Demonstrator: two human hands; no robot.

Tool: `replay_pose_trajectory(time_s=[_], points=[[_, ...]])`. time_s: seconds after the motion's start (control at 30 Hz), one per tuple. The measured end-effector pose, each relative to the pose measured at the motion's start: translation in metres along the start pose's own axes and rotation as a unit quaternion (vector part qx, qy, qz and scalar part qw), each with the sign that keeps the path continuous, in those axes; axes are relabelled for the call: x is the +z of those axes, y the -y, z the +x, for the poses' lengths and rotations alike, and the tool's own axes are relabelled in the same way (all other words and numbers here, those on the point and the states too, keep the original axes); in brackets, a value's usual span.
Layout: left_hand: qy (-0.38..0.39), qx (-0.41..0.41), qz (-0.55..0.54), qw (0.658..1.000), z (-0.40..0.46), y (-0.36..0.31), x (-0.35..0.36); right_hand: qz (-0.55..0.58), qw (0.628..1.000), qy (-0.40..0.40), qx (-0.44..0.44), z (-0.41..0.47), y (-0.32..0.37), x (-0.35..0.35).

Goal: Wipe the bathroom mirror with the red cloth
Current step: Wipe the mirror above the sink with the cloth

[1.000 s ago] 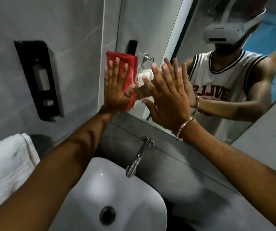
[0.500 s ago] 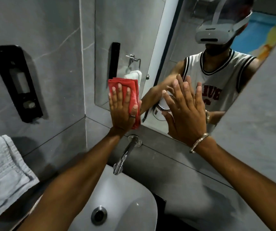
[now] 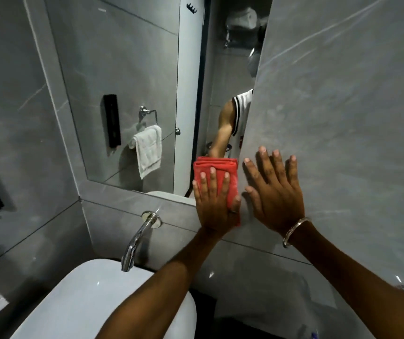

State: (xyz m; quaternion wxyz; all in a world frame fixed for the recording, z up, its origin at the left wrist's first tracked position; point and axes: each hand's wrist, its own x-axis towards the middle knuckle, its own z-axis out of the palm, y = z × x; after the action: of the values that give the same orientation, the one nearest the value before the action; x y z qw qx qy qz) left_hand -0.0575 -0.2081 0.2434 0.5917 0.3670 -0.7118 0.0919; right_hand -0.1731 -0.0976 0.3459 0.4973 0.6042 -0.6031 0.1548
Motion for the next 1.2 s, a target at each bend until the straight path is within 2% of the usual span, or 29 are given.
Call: replay_pose_trajectory(time_s=[0.13,0.23,0.4,0.63,0.8,0.9,1.03,1.2], points=[[0.005,0.010,0.021,1.000,0.012,-0.016,-0.005,0.010,1.000,0.006,0.021,0.012,-0.028,-0.014],[0.032,0.056,0.055,0.996,0.051,-0.022,-0.013,0.029,0.999,0.001,0.039,0.038,-0.041,-0.022],[0.031,0.088,0.066,0.993,0.164,-0.052,-0.037,0.056,0.995,-0.041,0.066,0.114,-0.061,-0.047],[-0.051,0.132,0.068,0.988,0.349,-0.109,-0.089,0.072,0.988,-0.107,0.088,0.221,-0.102,-0.099],[-0.062,0.120,0.077,0.988,0.440,-0.140,-0.120,0.067,0.986,-0.117,0.093,0.254,-0.121,-0.117],[-0.071,0.123,0.055,0.988,0.447,-0.142,-0.117,0.060,0.985,-0.135,0.092,0.252,-0.125,-0.118],[-0.082,0.135,0.027,0.987,0.402,-0.126,-0.101,0.076,0.982,-0.144,0.097,0.217,-0.117,-0.107],[-0.044,0.140,-0.013,0.989,0.301,-0.096,-0.071,0.085,0.989,-0.070,0.099,0.156,-0.098,-0.099]])
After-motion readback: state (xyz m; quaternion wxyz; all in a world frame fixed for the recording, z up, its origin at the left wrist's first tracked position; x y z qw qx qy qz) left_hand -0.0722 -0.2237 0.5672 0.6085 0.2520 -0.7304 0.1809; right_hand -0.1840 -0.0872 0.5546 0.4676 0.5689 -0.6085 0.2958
